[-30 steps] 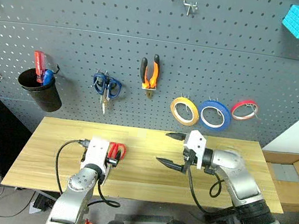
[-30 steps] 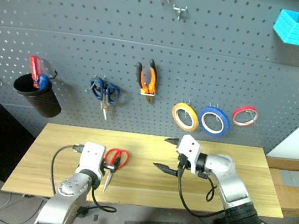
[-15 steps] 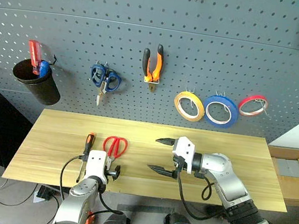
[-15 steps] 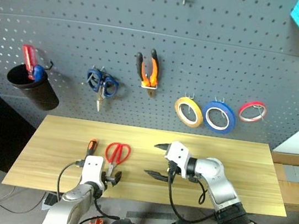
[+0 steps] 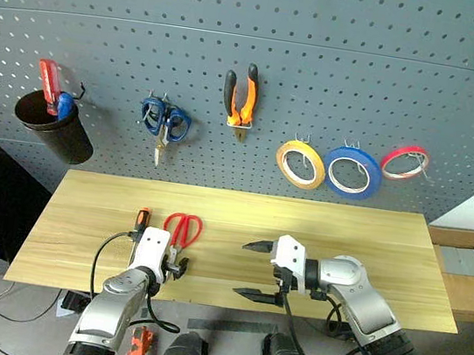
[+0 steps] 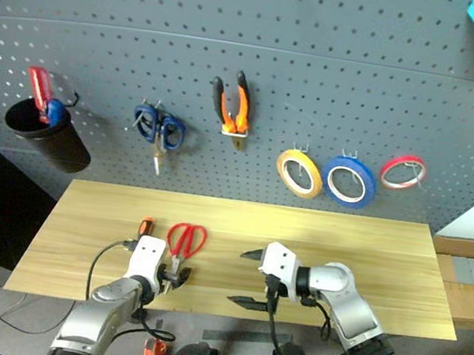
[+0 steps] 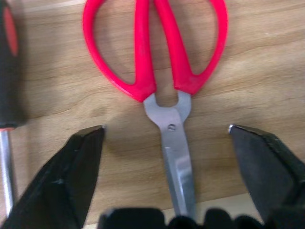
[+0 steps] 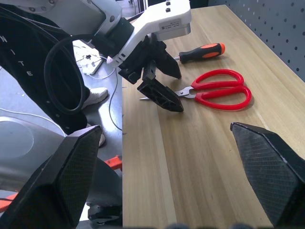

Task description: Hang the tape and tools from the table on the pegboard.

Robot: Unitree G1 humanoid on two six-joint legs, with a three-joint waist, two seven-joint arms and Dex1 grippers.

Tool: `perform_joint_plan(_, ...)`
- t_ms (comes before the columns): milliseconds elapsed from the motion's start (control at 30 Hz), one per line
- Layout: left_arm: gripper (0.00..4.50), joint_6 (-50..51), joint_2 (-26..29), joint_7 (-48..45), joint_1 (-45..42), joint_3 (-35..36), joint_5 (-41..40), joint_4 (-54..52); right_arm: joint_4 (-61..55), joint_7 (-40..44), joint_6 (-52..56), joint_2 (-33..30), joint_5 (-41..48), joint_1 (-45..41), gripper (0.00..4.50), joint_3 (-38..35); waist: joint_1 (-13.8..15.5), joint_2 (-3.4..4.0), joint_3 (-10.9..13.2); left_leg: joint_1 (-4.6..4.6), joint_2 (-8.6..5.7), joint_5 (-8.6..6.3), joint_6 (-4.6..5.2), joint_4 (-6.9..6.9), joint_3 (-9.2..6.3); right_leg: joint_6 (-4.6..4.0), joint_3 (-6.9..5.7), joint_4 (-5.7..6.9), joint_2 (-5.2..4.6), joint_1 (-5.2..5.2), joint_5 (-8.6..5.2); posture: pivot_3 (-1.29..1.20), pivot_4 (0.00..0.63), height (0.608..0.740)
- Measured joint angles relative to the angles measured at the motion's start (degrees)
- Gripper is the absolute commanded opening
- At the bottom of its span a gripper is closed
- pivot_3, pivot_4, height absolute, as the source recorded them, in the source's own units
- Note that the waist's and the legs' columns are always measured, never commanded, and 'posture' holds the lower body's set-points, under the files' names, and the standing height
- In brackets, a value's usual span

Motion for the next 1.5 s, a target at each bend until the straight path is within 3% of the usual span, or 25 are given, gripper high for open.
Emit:
perform_joint_plan(333, 0.22, 0.02, -1.09, 0.25, 0.19, 0.73, -0.33, -0.19, 0.01, -0.91, 0.69, 0.26, 0.02, -0.73, 4.50, -0.57, 0.04, 0.01, 0.01, -0.01, 0.00, 0.01, -0.02, -0.01, -0.02, 0.00, -0.02, -0.03, -0.02, 0.00, 0.00, -0.02, 0.247, 0.740)
perform_joint_plan(700, 0.23, -1.66, 0.96, -0.19, 4.69, -0.31, 0.56, -3.45, 0.78, -0.67, 0.81, 0.46, 1.40, -0.73, 4.50, -1.87, 0.01, -0.01, -0.12, -0.04, 0.01, 0.06, -0.14, -0.03, -0.03, 0.00, -0.01, -0.08, -0.02, -0.03, 0.00, 0.01, 0.186, 0.740)
perform_joint_plan(1000, 0.23, -5.61, 8.59, -2.54, 15.00, -6.22, 6.67, -25.16, -10.67, -3.83, 10.84, 1.95, 12.51, 1.69, 4.50, -9.26, 0.74, -0.13, -1.02, -0.47, 0.02, 0.15, -0.38, -0.12, -0.34, 0.00, -0.09, -0.58, -0.08, -0.08, 0.01, 0.04, 0.111, 0.740)
perform_joint_plan(1200, 0.23, -9.61, 10.84, -1.42, 15.70, -4.16, 10.40, -33.41, -18.32, -11.34, 20.67, 5.64, 20.87, 0.41, 4.50, -14.26, 1.22, -0.20, -2.86, -0.47, 0.00, 0.14, -0.41, -0.15, -0.31, 0.00, -0.21, -0.62, 0.00, -0.09, 0.01, 0.07, 0.083, 0.740)
perform_joint_plan(1300, 0.23, -14.86, 11.94, 0.20, 15.04, -1.74, 12.46, -33.15, -19.98, -16.67, 25.37, 9.31, 24.92, -2.06, 4.50, -16.60, 1.64, -0.19, -3.58, -0.39, 0.00, 0.17, -0.45, -0.15, -0.29, 0.00, -0.21, -0.52, 0.08, -0.08, 0.01, 0.08, 0.068, 0.740)
perform_joint_plan(1500, 0.23, -23.99, 14.30, 2.83, 9.53, 5.16, 15.22, -30.31, -20.50, -19.80, 25.83, 11.48, 25.17, -3.94, 4.50, -16.61, 2.70, -0.27, -5.35, -0.30, -0.09, 0.18, -0.45, -0.15, -0.17, 0.01, -0.17, -0.52, 0.24, -0.01, 0.02, 0.07, 0.057, 0.740)
